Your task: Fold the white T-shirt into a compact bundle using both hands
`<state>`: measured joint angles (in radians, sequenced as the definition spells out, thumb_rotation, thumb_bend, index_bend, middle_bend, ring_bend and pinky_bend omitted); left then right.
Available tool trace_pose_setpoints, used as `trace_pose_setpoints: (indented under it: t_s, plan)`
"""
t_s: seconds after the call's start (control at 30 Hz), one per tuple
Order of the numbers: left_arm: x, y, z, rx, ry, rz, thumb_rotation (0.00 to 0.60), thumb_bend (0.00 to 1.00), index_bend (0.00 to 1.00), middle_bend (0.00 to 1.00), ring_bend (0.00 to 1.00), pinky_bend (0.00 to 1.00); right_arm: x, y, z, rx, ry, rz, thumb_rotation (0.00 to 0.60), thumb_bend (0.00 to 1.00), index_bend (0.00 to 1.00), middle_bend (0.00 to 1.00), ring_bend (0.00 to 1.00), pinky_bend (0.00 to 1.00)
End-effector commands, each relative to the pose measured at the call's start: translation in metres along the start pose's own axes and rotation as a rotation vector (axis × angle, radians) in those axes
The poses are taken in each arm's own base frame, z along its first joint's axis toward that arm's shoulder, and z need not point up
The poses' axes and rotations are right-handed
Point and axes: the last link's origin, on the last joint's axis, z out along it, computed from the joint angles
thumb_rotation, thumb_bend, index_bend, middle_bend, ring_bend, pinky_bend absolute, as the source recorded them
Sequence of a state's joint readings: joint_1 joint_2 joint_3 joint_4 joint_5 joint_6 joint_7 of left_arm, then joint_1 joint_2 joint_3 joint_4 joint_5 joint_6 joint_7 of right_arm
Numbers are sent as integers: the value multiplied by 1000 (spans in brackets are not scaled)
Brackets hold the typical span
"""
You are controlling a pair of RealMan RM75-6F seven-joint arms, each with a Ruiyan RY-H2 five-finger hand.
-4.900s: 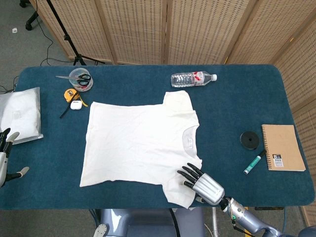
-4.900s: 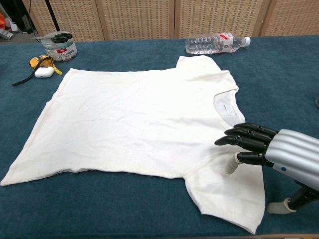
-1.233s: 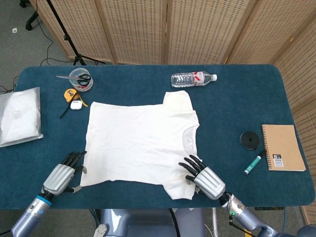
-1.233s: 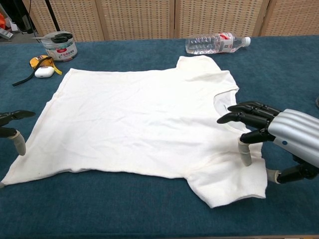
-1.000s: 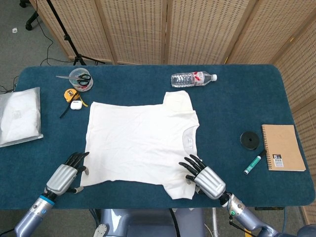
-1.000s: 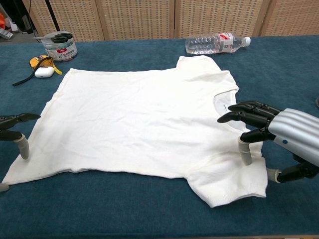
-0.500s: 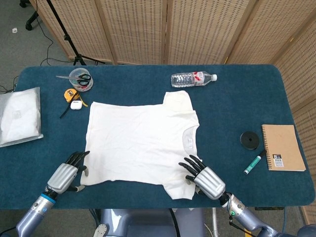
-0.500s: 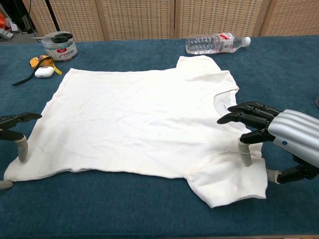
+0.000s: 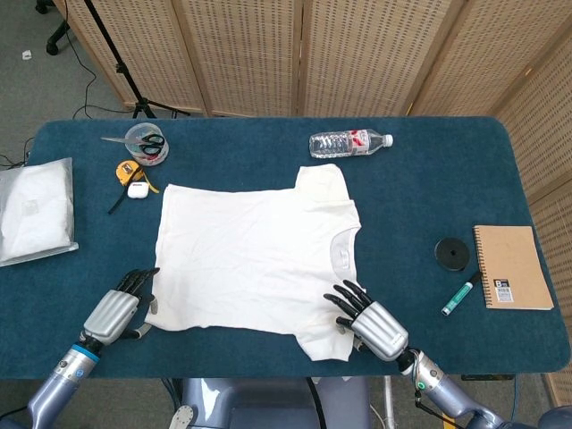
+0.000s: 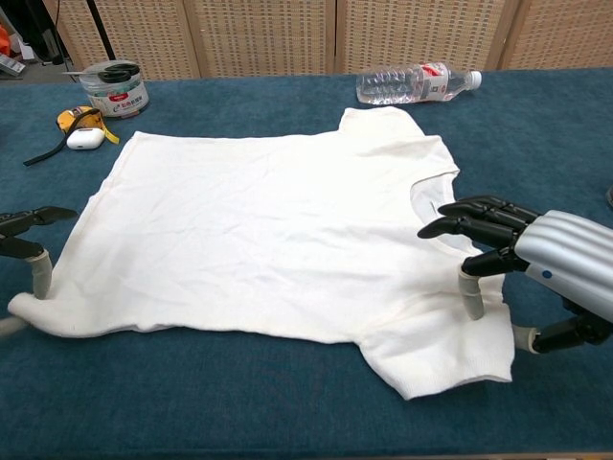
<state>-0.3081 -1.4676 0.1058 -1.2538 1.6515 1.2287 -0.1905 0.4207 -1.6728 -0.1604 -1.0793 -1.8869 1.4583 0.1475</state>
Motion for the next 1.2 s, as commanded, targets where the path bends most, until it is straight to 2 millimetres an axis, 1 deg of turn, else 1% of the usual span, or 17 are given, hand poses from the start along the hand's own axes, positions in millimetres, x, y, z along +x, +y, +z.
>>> trace_pose_setpoints:
  t_s: [0.03, 0.13, 0.23, 0.43, 0.5, 0.87, 1.2]
  plan:
    - [3, 1, 2, 0, -7, 6, 600, 649, 555, 0, 0, 0, 0, 0, 0, 1, -1, -1, 600, 1000, 578, 150, 0, 0]
    - [4, 2, 3, 4, -17, 15, 600, 648, 557, 0, 0, 0, 0, 0, 0, 0, -1, -2, 600, 1000, 578, 150, 0, 0]
    - [4, 3, 4, 12, -25, 9, 600, 652, 579, 0, 0, 0, 0, 0, 0, -1, -1, 0, 600, 1000, 578, 150, 0, 0]
    - [4, 5, 5, 19, -13, -2, 600, 676, 677, 0, 0, 0, 0, 1, 0, -2, 0, 1, 600, 1000, 578, 150, 0, 0]
    - [4, 5, 6, 19, -9, -6, 600, 684, 694, 0, 0, 0, 0, 1, 0, -2, 0, 2, 600, 1000, 578, 150, 0, 0]
    - [6, 4, 5, 16, 4, -15, 600, 712, 716, 0, 0, 0, 0, 1, 0, -2, 2, 4, 600, 1000, 578, 149, 0, 0]
    - [19, -3, -8, -4, -5, -5, 600, 715, 732, 0, 0, 0, 0, -3, -5, 14, -15, 14, 600, 1000, 582, 150, 0, 0]
